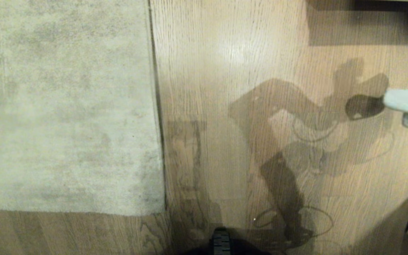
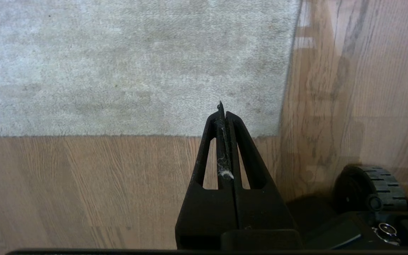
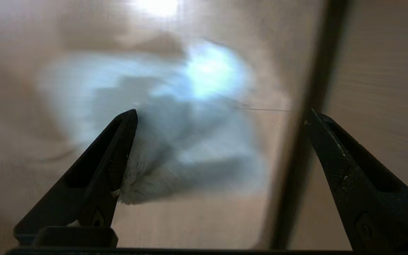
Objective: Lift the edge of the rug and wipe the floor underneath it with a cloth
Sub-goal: Put down the rag
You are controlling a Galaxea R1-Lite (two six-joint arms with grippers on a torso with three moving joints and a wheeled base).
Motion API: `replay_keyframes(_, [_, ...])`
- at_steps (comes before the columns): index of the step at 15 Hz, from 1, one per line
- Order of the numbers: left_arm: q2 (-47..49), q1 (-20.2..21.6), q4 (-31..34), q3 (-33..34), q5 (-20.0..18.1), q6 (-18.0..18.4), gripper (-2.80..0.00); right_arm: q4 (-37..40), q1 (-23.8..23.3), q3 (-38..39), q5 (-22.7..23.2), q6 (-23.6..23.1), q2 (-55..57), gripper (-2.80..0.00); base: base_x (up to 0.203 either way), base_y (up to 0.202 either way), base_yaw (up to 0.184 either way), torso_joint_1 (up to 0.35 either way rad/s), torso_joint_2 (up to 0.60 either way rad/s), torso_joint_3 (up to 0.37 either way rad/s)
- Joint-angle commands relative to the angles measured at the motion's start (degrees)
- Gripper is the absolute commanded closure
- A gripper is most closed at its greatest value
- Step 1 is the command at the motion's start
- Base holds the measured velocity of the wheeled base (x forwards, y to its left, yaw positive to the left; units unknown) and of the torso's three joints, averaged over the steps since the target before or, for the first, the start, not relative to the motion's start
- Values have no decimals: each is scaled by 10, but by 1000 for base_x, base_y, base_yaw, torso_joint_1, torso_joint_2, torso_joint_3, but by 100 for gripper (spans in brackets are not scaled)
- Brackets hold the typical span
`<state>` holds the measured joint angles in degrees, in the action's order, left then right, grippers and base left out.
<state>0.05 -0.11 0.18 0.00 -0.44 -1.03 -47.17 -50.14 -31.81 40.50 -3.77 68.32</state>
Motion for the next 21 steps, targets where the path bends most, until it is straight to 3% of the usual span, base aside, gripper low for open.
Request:
replay_keyframes(1, [0,-1,0,0,0,0,0,16,87,-4,44,-4,-18,-280,0,0,0,0,0,0])
replay_keyframes(2, [0,0,0,0,0,0,0,22,130,-16,34,-5,-7,-280,0,0,0,0,0,0])
replay_keyframes(4, [0,0,0,0,0,0,0,30,141,-40,-16,-6,21,-280,0,0,0,0,0,0])
replay_keyframes(7, [0,0,0,0,0,0,0,37,18,-33,-66,-7,33,-280,0,0,0,0,0,0])
replay_keyframes(9, [0,0,0,0,0,0,0,45,-3,26,-43,-7,-21,-280,0,0,0,0,0,0])
replay_keyframes(12, [0,0,0,0,0,0,0,104,108,95,-25,-7,-155,-280,0,0,0,0,0,0])
replay_keyframes(14, [0,0,0,0,0,0,0,187,196,116,-41,-7,-249,-280,0,0,0,0,0,0])
replay_keyframes(17, [0,0,0,0,0,0,0,275,308,139,-122,7,-385,-280,0,0,0,0,0,0])
replay_keyframes(21, [0,0,0,0,0,0,0,304,368,166,-190,45,-521,-280,0,0,0,0,0,0])
